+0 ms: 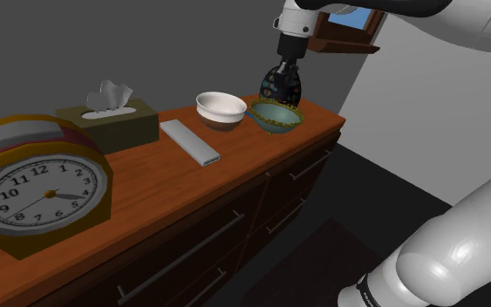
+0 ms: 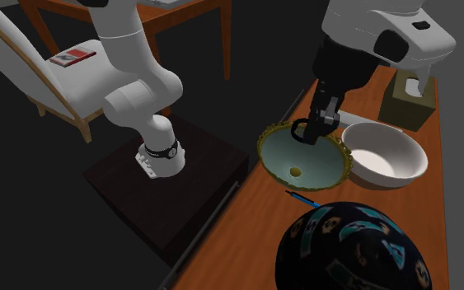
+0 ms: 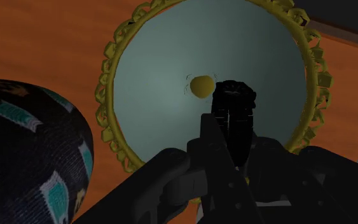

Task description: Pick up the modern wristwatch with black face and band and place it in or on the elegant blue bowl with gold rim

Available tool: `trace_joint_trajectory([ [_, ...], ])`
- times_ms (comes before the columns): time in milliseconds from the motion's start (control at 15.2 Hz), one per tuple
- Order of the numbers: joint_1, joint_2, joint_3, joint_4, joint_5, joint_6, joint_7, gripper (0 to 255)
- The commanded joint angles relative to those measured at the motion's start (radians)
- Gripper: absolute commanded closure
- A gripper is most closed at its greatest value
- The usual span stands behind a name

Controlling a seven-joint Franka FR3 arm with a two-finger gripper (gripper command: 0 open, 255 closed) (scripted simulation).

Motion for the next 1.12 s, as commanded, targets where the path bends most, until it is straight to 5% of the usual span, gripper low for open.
trace_joint_trajectory([
  [0,0.0,-0.01,0.0,-0.038,0.001,0.029,0.0,255],
  [594,0.0,-0.014,0.0,-0.066,0.002,0.052,0.0,255],
  [660,0.0,-0.014,0.0,-0.066,0.002,0.052,0.0,0],
  [1056,0.001,-0.005,0.0,-0.021,0.001,0.017,0.001,0],
])
